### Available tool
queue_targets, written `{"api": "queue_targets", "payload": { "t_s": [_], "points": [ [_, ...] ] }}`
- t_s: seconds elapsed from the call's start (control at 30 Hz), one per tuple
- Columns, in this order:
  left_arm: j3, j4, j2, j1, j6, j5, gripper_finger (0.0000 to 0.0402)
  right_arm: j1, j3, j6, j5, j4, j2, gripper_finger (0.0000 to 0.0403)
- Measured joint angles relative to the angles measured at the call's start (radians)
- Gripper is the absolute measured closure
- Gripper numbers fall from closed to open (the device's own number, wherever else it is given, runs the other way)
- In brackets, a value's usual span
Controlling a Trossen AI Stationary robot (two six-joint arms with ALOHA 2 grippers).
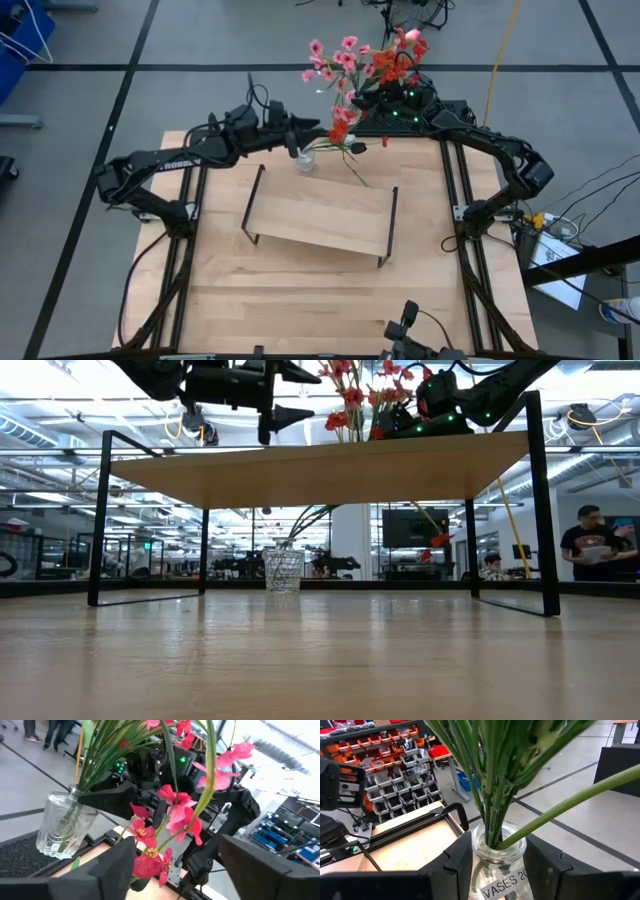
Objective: Pick and place flowers into a vace then onto a shelf
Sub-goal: Put the right transparent flower vase on the shelf
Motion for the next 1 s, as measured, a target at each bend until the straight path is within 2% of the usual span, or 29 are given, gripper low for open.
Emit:
{"api": "queue_targets", "payload": {
  "t_s": [0.13, 0.27, 0.5, 0.7, 0.87, 1.0],
  "points": [
    [0.000, -0.003, 0.010, -0.015, 0.035, -0.055, 0.0075, 0.000, 0.000, 0.010, 0.001, -0.002, 0.000, 0.0271],
    [0.000, 0.042, 0.022, -0.023, 0.063, -0.087, 0.0063, 0.000, 0.000, 0.011, 0.002, -0.003, 0.000, 0.0271],
    [0.032, 0.061, 0.049, -0.033, 0.065, -0.094, 0.0062, 0.012, 0.000, 0.018, 0.007, -0.006, 0.000, 0.0271],
    [0.126, -0.008, 0.126, -0.047, 0.106, -0.061, 0.0062, 0.029, 0.000, 0.011, 0.032, -0.013, 0.000, 0.0271],
    [0.228, -0.130, 0.199, -0.045, 0.112, -0.060, 0.0062, 0.039, 0.000, 0.010, 0.032, -0.015, 0.000, 0.0271],
    [0.251, -0.123, 0.212, -0.042, 0.112, -0.081, 0.0066, 0.039, 0.000, 0.010, 0.032, -0.020, 0.000, 0.0271]
  ]
}}
